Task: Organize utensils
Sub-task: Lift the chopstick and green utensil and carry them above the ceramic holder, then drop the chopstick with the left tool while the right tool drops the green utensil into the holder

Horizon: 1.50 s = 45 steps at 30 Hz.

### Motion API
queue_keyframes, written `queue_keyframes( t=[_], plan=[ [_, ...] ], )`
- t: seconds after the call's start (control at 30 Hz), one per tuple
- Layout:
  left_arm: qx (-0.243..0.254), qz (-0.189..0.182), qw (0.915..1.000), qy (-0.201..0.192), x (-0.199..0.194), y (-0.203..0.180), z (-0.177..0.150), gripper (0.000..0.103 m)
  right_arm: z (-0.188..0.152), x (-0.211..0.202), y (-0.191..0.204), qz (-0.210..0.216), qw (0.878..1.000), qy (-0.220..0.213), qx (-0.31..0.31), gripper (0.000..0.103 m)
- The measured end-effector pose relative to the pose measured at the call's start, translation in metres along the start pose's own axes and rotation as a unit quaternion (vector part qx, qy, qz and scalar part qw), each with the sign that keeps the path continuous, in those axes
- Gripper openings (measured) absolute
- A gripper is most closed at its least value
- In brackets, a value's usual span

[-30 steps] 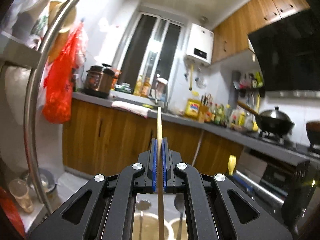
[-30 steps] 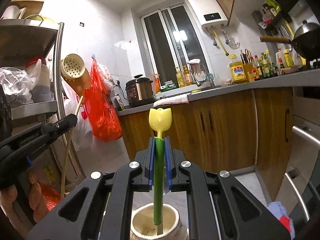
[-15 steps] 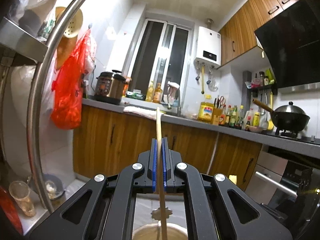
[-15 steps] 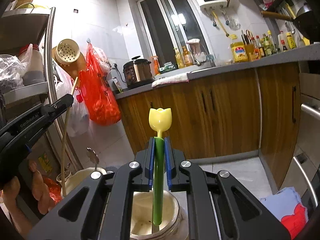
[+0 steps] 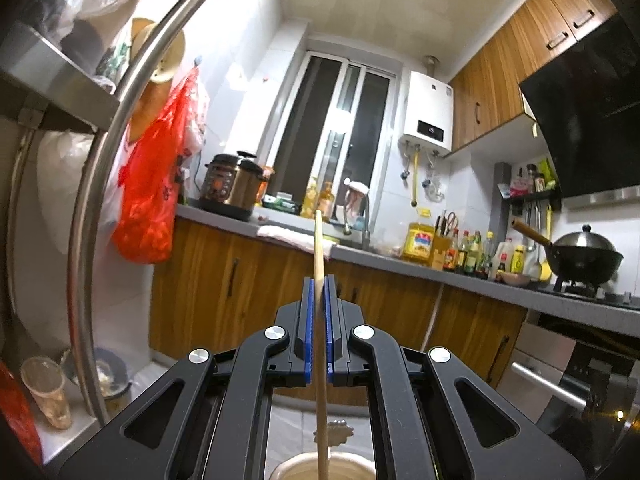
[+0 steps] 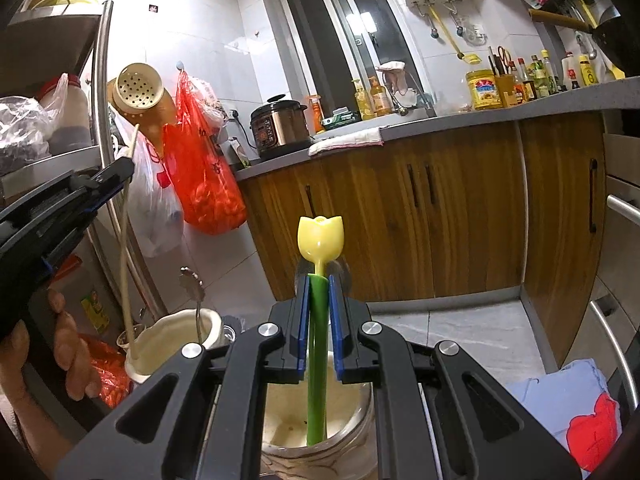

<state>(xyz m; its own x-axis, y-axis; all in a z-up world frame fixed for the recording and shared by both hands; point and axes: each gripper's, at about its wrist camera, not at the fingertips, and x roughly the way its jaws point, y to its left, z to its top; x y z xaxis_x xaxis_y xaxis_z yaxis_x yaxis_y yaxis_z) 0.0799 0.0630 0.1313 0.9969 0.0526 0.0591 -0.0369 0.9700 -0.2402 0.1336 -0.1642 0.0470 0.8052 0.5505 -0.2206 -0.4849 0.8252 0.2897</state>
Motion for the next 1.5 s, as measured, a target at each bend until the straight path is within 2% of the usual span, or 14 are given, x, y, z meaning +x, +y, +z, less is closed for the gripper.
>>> queue_keyframes(
  t=[0.1,0.33,0.47,0.6,0.87,1.17,1.3,1.4,1.47,1.5],
  plan=[
    [0.01,0.003,0.9999,0.012,0.006,-0.001,-0.006,0.005,-0.001,-0.001,0.001,-0.003,1.0,0.001,-0.01,0.01],
    [0.046,-0.012,0.9959,0.077,0.003,-0.001,-0.019,0.005,-0.002,-0.008,-0.003,0.001,1.0,0.017,-0.02,0.01],
    [0.079,-0.025,0.9875,0.134,-0.006,-0.003,-0.026,0.005,-0.006,-0.014,-0.003,0.005,0.999,0.031,-0.033,0.01],
    [0.115,-0.03,0.9748,0.189,-0.016,-0.008,-0.031,0.005,-0.008,-0.018,-0.006,0.013,0.998,0.05,-0.031,0.01],
    [0.096,-0.038,0.9593,0.263,-0.011,0.003,-0.04,0.005,-0.013,-0.013,-0.006,0.011,0.996,0.079,-0.027,0.01],
    [0.093,-0.038,0.9586,0.266,-0.011,0.008,-0.041,0.006,-0.017,-0.005,-0.007,-0.002,0.995,0.098,-0.013,0.01],
    [0.092,-0.033,0.9547,0.281,-0.005,0.009,-0.046,0.006,-0.018,-0.004,-0.006,-0.003,0.995,0.098,-0.012,0.011],
    [0.092,-0.033,0.9547,0.281,-0.005,0.01,-0.046,0.006,-0.016,-0.003,-0.007,-0.002,0.995,0.098,-0.006,0.019],
    [0.089,-0.034,0.9556,0.279,-0.005,0.011,-0.046,0.006,-0.015,-0.004,-0.009,0.0,0.996,0.093,-0.002,0.032],
    [0.089,-0.033,0.9562,0.277,-0.005,0.011,-0.045,0.006,-0.015,-0.005,-0.009,0.0,0.996,0.091,-0.001,0.032]
  ],
)
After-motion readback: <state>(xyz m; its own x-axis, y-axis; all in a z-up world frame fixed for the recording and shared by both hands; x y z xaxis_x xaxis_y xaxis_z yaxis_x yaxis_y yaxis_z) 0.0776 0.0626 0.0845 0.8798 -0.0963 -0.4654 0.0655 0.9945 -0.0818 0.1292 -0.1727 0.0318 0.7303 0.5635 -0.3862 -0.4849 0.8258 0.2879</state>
